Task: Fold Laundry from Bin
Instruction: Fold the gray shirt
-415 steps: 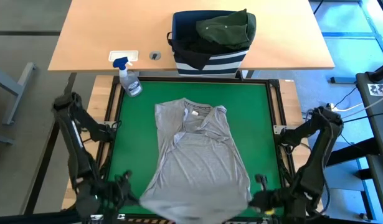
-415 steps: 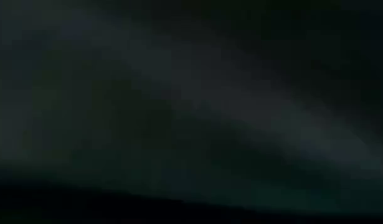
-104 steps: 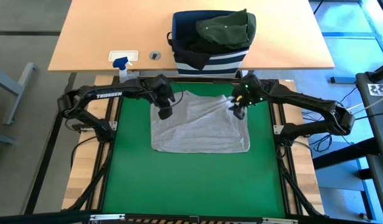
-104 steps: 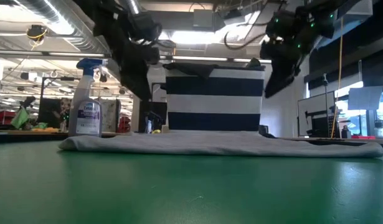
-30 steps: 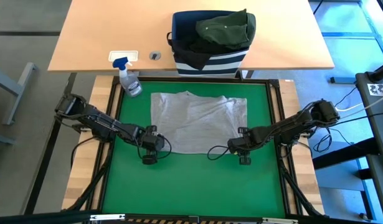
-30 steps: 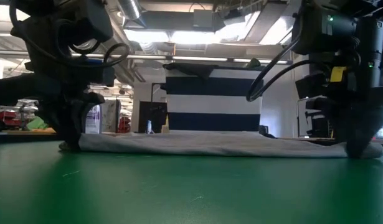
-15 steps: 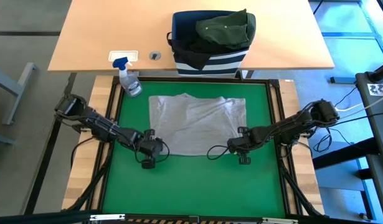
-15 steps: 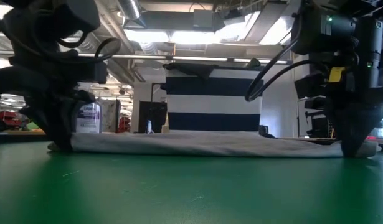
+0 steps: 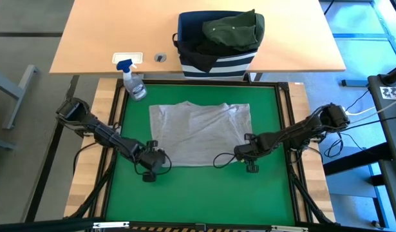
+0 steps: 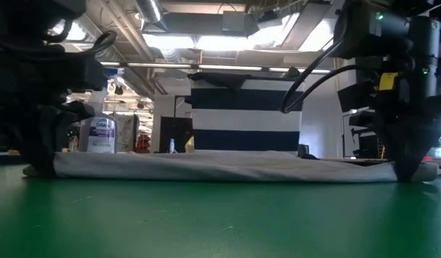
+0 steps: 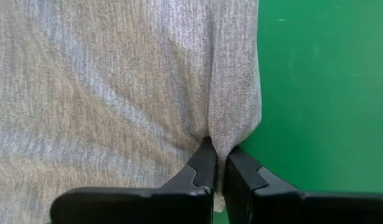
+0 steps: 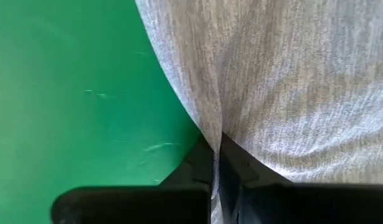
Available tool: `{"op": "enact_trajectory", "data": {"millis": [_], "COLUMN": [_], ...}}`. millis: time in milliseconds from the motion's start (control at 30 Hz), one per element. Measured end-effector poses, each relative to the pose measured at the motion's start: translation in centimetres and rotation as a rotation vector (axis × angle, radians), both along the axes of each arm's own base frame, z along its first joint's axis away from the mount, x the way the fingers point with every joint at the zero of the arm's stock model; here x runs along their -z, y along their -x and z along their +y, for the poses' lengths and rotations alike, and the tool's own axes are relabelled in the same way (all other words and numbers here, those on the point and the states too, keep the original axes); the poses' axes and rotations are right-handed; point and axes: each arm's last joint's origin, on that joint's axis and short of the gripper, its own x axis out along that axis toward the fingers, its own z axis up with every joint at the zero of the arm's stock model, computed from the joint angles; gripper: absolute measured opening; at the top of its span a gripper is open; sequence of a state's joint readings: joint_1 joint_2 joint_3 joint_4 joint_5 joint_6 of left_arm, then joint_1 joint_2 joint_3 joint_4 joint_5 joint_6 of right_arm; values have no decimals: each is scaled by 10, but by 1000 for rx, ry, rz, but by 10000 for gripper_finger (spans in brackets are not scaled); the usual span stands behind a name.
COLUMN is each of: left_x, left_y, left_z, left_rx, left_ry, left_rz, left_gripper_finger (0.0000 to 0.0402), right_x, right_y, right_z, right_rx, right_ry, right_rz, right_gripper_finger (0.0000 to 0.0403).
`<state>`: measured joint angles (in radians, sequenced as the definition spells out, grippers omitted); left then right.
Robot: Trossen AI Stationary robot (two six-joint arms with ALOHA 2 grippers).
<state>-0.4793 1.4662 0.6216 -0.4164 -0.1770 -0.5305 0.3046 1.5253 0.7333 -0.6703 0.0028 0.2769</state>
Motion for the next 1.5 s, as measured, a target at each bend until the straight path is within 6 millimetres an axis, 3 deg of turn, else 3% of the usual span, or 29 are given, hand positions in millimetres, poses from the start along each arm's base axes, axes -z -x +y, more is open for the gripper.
{"op": "enact_trajectory", "data": {"millis": [333,1167,1500], "left_x": [-1,-4,-19], "left_y": [7,8,5], "left_z": [-14,-16,-18], "left_rx": [7,18,75], "left_ry": [38,48,21], "left_rz": [3,1,28], "left_gripper_finger": [9,9,9], "right_x": [-1,-2,-26], "right_y": [1,-2,3], "right_z": [21,21,18], "right_rx": [-29,-23,-21], "right_ry": [-52,-39,-59], "right_rz": [-48,-93,-205], "right_gripper_finger": [2,5,5]}}
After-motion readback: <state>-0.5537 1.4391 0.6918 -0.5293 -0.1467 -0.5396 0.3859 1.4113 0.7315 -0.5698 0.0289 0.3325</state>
